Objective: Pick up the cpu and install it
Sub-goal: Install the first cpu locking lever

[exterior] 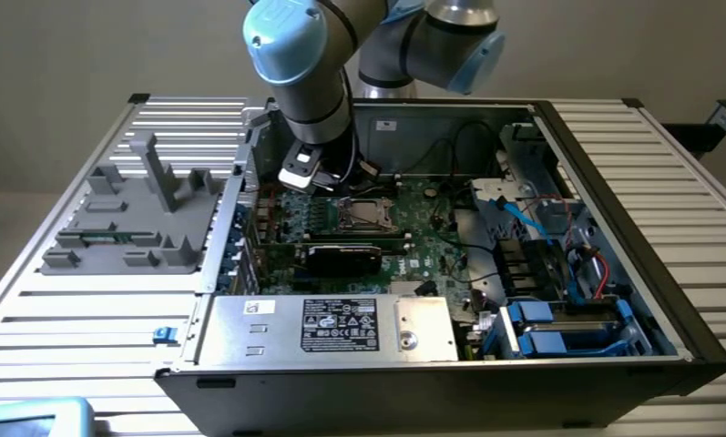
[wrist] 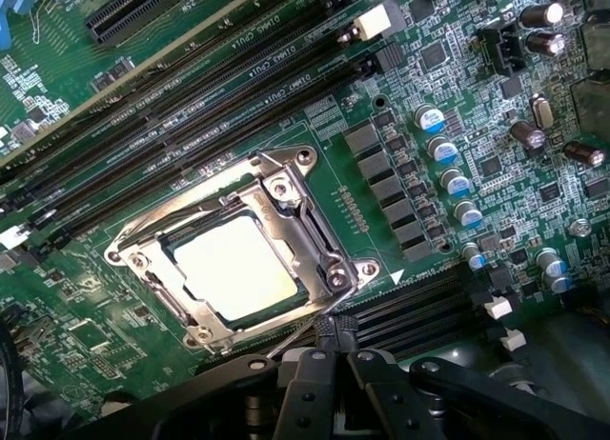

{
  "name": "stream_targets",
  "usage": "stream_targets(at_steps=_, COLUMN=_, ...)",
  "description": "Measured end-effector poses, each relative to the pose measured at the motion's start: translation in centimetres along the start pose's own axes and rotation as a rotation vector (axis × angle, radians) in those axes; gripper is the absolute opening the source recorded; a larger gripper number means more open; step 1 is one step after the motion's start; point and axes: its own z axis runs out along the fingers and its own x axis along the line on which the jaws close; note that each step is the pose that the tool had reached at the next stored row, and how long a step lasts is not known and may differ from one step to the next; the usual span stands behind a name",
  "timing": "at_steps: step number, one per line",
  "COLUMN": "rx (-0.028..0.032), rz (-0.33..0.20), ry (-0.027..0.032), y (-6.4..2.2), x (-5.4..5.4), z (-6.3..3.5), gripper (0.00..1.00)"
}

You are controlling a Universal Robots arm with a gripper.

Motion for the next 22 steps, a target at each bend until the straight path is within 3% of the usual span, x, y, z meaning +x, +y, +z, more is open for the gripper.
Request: stream_targets(at_steps=22, rx=0.0018, rz=0.001, ry=-0.0032, y=-0.16, x=0.13, z=0.11, gripper=0.11)
